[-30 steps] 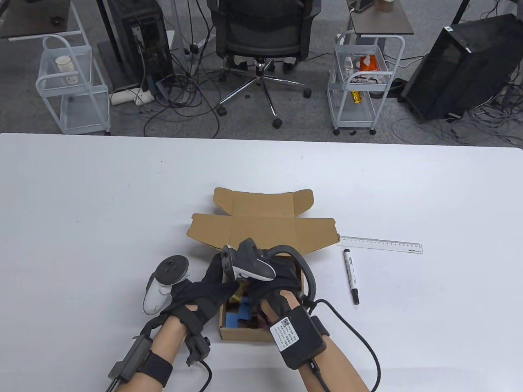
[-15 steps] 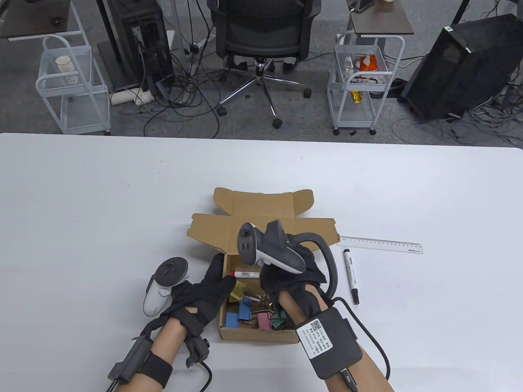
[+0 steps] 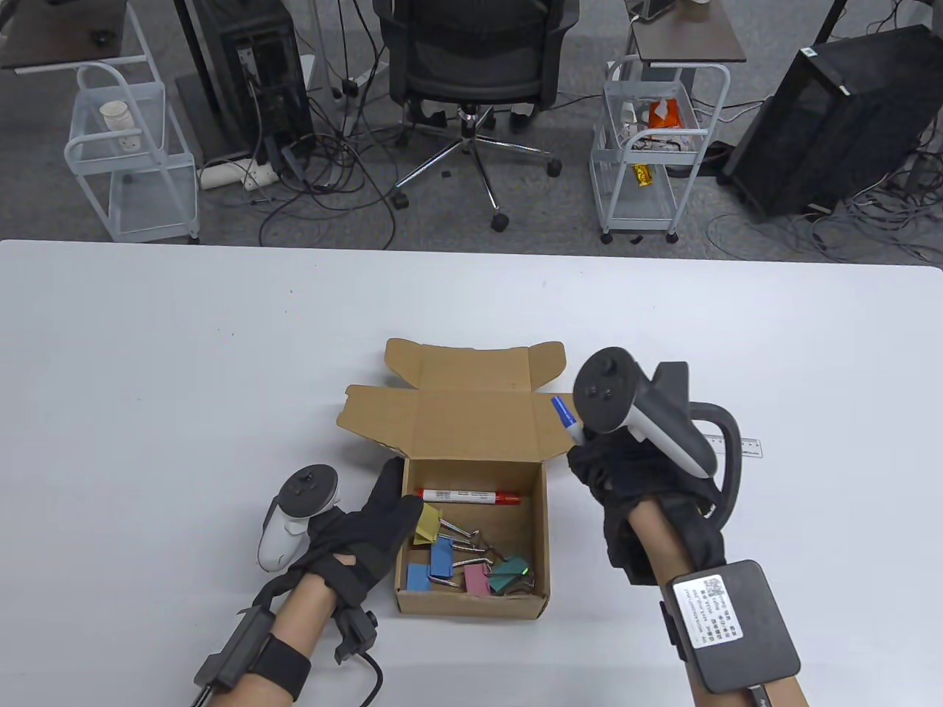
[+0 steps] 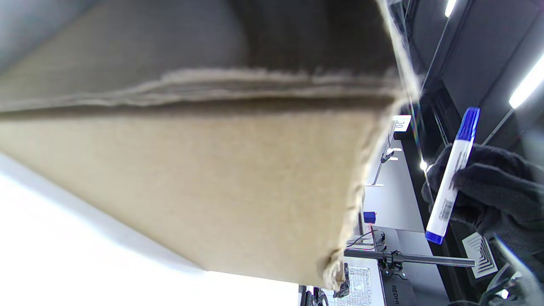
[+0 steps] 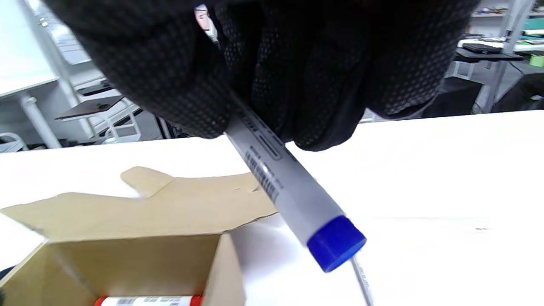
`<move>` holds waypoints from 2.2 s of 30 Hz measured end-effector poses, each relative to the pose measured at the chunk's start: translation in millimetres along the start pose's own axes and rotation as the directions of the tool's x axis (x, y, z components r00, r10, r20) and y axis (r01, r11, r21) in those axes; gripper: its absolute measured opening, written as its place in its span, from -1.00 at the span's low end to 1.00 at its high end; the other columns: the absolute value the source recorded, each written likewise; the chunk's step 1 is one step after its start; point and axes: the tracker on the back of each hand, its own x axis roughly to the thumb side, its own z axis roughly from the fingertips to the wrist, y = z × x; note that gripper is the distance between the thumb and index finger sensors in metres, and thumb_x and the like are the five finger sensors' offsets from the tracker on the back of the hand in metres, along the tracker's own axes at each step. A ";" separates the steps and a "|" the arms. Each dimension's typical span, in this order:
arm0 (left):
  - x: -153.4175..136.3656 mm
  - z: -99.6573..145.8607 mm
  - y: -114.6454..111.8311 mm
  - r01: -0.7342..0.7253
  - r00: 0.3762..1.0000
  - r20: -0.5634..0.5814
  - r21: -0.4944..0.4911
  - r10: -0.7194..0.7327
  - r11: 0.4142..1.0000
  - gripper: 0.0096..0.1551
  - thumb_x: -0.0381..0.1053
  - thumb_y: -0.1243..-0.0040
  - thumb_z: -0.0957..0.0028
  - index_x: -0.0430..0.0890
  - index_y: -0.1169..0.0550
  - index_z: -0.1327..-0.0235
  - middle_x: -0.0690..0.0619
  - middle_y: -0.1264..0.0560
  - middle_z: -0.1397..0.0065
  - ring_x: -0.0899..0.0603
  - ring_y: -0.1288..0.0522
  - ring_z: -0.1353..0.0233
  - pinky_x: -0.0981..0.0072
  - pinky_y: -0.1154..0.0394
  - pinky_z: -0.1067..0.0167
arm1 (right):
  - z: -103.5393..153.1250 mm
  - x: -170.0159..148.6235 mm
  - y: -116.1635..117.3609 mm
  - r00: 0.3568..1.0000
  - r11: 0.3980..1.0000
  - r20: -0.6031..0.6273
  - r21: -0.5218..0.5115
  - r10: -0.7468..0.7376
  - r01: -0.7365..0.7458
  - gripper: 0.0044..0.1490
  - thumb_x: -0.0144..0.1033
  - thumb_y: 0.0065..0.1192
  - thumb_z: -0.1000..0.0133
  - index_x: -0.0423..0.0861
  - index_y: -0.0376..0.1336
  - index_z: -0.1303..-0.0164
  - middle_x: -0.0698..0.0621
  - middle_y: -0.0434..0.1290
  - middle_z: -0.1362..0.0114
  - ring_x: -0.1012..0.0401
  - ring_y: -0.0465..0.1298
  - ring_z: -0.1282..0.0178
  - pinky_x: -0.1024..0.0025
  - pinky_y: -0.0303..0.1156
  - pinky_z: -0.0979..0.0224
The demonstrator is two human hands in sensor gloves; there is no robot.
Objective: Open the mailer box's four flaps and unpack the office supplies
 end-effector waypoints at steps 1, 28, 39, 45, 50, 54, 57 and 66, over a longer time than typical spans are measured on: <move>-0.1 0.0 0.0 -0.001 1.000 0.000 0.000 0.001 1.000 0.07 0.26 0.20 -0.29 -0.18 0.47 -0.53 -0.35 0.49 -0.69 -0.51 0.44 -0.66 -0.31 0.14 -0.55 | -1.4 -10.3 -1.4 1.000 1.000 -0.022 -0.001 -0.013 0.013 -0.32 -0.11 0.56 -0.15 -0.22 0.36 -0.35 -0.03 0.70 -0.24 -0.02 0.71 -0.19 -0.05 0.60 -0.35; -2.7 1.8 -2.2 -0.035 0.999 0.009 0.023 0.035 0.999 0.08 0.28 0.19 -0.30 -0.19 0.46 -0.55 -0.32 0.50 -0.70 -0.47 0.45 -0.67 -0.27 0.16 -0.56 | -87.3 -146.8 123.5 0.920 0.973 -0.389 0.195 -0.040 0.125 -0.31 -0.13 0.55 -0.16 -0.28 0.36 -0.35 -0.07 0.70 -0.24 -0.04 0.72 -0.16 -0.07 0.60 -0.32; -3.4 2.0 -2.2 -0.037 0.999 0.008 0.024 0.036 0.999 0.08 0.29 0.20 -0.30 -0.18 0.46 -0.55 -0.31 0.50 -0.70 -0.46 0.46 -0.67 -0.26 0.17 -0.56 | -105.9 -150.0 150.0 0.903 0.971 -0.423 0.237 0.080 0.025 -0.32 -0.12 0.54 -0.16 -0.28 0.37 -0.34 -0.05 0.69 -0.25 -0.03 0.72 -0.17 -0.07 0.60 -0.32; -3.9 1.9 -1.9 -0.033 0.999 0.005 0.026 0.033 0.999 0.08 0.29 0.20 -0.30 -0.19 0.46 -0.55 -0.32 0.50 -0.70 -0.46 0.46 -0.67 -0.26 0.17 -0.56 | -112.4 -146.3 155.0 0.895 0.971 -0.432 0.238 0.114 -0.009 -0.32 -0.10 0.54 -0.17 -0.28 0.38 -0.33 -0.04 0.69 -0.25 -0.02 0.72 -0.16 -0.06 0.61 -0.32; -4.0 1.8 -1.8 -0.032 0.999 0.004 0.026 0.032 0.999 0.08 0.29 0.20 -0.31 -0.19 0.46 -0.55 -0.32 0.50 -0.70 -0.47 0.46 -0.67 -0.26 0.16 -0.56 | -115.2 -143.7 156.6 0.886 0.969 -0.439 0.242 0.148 -0.042 -0.33 -0.08 0.53 -0.17 -0.27 0.39 -0.31 -0.02 0.70 -0.23 -0.01 0.73 -0.15 -0.05 0.61 -0.31; -4.0 1.8 -1.8 -0.032 0.999 0.004 0.026 0.032 0.999 0.08 0.29 0.19 -0.30 -0.19 0.45 -0.55 -0.32 0.49 -0.70 -0.47 0.45 -0.67 -0.26 0.16 -0.56 | -115.2 -143.4 156.2 0.886 0.969 -0.438 0.242 0.152 -0.047 -0.32 -0.08 0.53 -0.17 -0.27 0.40 -0.31 -0.02 0.70 -0.22 -0.01 0.73 -0.15 -0.05 0.61 -0.31; -4.0 1.8 -1.8 -0.032 0.999 0.004 0.026 0.032 0.999 0.08 0.29 0.19 -0.30 -0.19 0.45 -0.55 -0.32 0.49 -0.70 -0.47 0.45 -0.67 -0.26 0.16 -0.56 | -114.8 -143.2 156.0 0.886 0.969 -0.437 0.243 0.154 -0.048 -0.32 -0.07 0.53 -0.17 -0.27 0.40 -0.31 -0.02 0.70 -0.23 -0.01 0.73 -0.15 -0.05 0.61 -0.31; -4.5 1.6 -1.4 -0.033 0.999 0.003 0.021 0.033 0.999 0.08 0.29 0.19 -0.30 -0.19 0.45 -0.55 -0.32 0.50 -0.70 -0.46 0.46 -0.67 -0.26 0.17 -0.56 | -108.7 -140.4 145.3 0.899 0.976 -0.413 0.209 0.142 -0.058 -0.28 -0.03 0.51 -0.16 -0.26 0.37 -0.35 -0.03 0.70 -0.24 -0.03 0.72 -0.18 -0.06 0.60 -0.33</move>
